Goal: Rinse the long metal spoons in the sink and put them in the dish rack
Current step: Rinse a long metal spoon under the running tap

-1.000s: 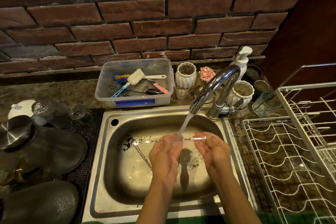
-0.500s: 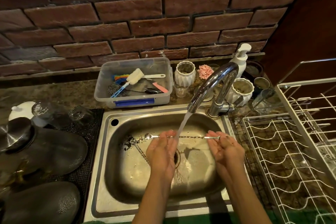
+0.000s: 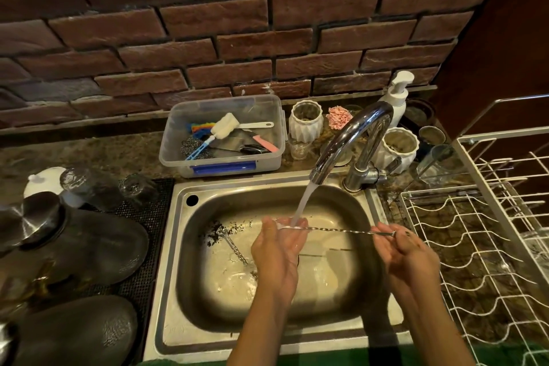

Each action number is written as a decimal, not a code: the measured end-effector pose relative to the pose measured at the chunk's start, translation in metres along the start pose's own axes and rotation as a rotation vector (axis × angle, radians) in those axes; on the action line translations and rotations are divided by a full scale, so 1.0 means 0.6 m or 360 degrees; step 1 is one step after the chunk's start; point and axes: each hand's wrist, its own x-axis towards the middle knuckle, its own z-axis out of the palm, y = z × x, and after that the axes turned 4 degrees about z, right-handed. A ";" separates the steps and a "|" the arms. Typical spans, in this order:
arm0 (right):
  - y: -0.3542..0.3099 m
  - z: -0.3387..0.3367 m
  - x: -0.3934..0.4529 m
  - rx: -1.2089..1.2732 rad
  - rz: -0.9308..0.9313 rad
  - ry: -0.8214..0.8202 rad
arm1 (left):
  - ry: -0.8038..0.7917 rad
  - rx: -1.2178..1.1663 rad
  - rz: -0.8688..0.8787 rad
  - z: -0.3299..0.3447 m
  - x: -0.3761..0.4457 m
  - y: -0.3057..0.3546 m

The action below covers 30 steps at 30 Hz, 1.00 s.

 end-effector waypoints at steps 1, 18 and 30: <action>-0.003 -0.007 -0.004 0.0017 -0.0022 0.0004 | 0.0003 0.0005 -0.0013 0.004 -0.002 -0.006; -0.012 -0.029 -0.023 0.0146 -0.0143 0.0001 | -0.0014 0.0262 0.0130 0.025 0.001 -0.020; 0.050 0.027 -0.026 -0.0216 -0.0038 -0.0215 | -0.0002 0.0042 -0.0110 0.010 -0.019 -0.018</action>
